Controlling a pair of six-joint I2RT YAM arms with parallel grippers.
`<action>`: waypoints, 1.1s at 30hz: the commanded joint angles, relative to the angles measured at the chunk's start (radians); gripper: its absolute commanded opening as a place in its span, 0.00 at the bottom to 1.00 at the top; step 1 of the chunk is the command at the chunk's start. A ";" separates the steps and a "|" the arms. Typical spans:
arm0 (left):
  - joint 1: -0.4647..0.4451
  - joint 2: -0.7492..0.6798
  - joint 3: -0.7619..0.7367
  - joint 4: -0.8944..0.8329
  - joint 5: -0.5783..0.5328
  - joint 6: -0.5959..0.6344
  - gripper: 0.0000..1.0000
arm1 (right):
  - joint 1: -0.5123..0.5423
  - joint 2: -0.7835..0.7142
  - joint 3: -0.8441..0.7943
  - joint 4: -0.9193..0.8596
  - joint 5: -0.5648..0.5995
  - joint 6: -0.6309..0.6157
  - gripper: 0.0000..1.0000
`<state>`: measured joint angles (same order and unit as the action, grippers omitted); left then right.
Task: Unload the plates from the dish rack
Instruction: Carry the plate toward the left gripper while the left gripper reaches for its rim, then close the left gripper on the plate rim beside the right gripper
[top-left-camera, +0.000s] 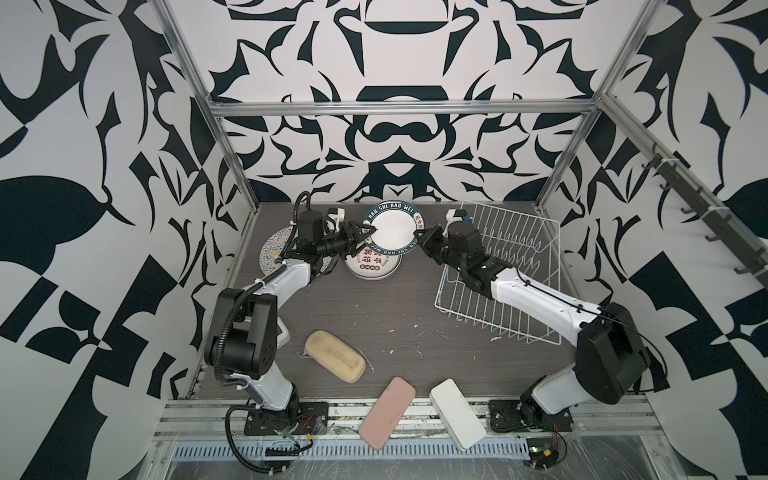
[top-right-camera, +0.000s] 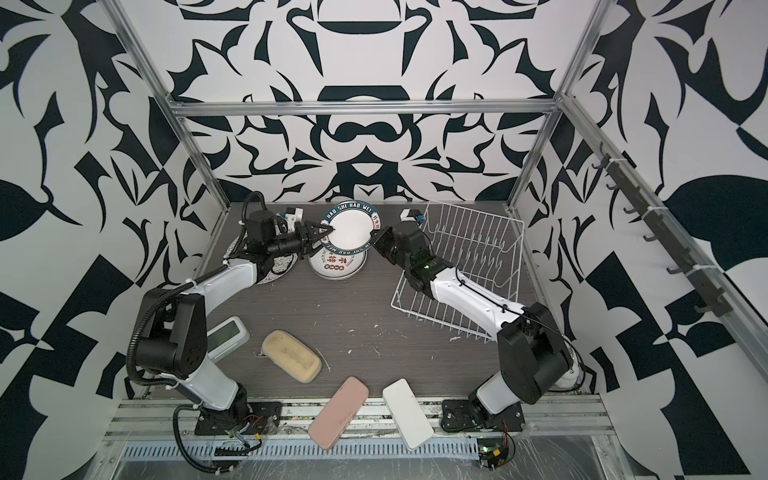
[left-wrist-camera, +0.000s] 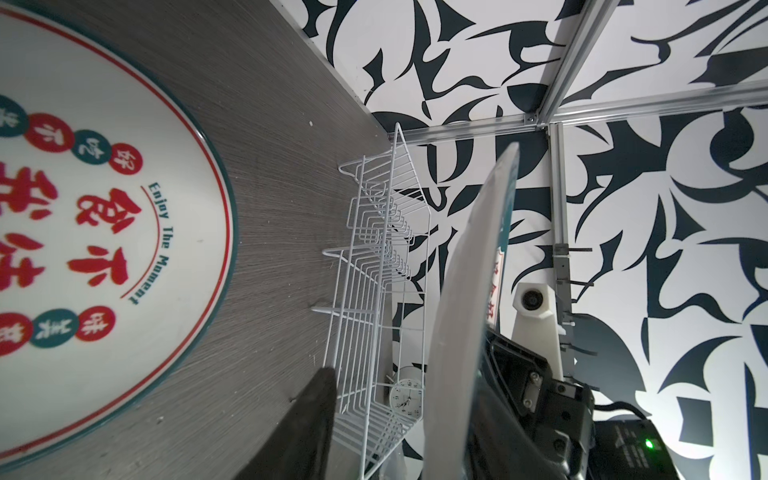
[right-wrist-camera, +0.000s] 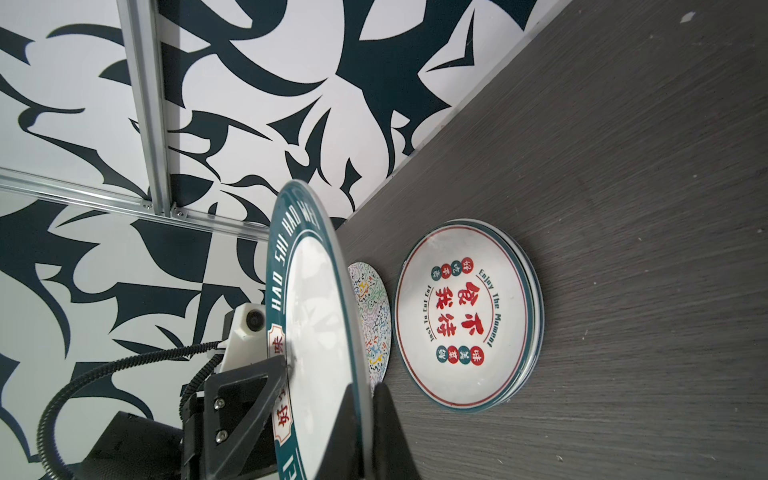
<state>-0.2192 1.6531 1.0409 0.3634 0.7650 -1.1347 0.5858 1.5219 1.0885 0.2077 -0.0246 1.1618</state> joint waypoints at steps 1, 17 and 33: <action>-0.003 0.015 -0.010 0.037 0.015 -0.009 0.46 | 0.000 -0.013 0.008 0.092 -0.018 0.013 0.00; -0.003 0.028 -0.018 0.082 0.021 -0.035 0.23 | 0.000 -0.006 0.017 0.081 -0.037 0.006 0.00; -0.003 0.032 -0.022 0.113 0.025 -0.051 0.01 | -0.003 -0.011 0.017 0.059 -0.034 -0.010 0.00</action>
<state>-0.2192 1.6760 1.0374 0.4488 0.7826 -1.1580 0.5819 1.5330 1.0870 0.2050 -0.0525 1.1759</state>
